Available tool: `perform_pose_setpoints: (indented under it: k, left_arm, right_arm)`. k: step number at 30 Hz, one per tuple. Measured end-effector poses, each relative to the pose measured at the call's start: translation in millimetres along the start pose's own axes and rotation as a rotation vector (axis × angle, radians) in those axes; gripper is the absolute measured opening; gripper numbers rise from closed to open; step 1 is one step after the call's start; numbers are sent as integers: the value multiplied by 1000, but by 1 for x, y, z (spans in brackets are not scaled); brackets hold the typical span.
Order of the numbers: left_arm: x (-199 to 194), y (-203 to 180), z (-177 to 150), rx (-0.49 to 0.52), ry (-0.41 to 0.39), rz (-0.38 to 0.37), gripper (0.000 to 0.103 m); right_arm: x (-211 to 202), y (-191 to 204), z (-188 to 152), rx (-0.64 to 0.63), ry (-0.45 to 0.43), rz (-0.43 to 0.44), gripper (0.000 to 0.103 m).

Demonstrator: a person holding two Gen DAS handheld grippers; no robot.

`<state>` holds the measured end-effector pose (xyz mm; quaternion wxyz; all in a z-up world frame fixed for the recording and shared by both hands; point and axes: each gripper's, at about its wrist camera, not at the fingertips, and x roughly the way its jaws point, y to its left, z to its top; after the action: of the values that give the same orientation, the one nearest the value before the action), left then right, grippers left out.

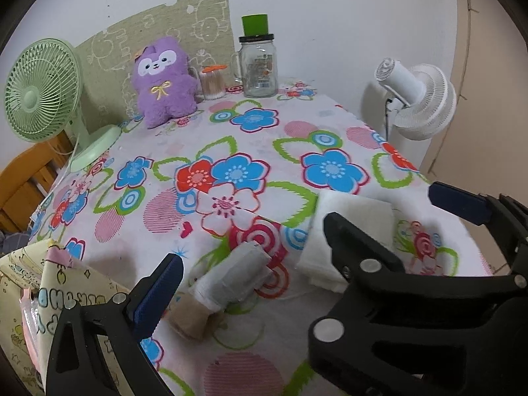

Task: Organize soft objects
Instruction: 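Close the right tool on the white tissue pack while the left tool grasps the wrapped roll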

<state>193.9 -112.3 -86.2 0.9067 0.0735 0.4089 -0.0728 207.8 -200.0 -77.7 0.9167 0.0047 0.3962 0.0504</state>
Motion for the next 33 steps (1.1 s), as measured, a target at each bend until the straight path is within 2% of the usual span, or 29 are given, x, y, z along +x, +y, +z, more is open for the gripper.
perform_pose_setpoints:
  k: [10, 18, 25, 30, 33]
  left_arm:
    - [28, 9, -2, -27, 14, 37, 103]
    - [41, 15, -3, -63, 37, -6, 103]
    - [45, 19, -3, -93, 61, -45, 102]
    - [44, 19, -5, -86, 59, -74, 89]
    - [40, 14, -5, -61, 49, -90, 77]
  right_arm:
    - [29, 0, 0, -4, 49, -21, 96]
    - [44, 1, 1, -8, 64, -23, 96]
    - [62, -3, -2, 75, 134, 26, 98]
    - [64, 1, -3, 59, 133, 15, 98]
    - [63, 2, -3, 42, 138, 22, 91]
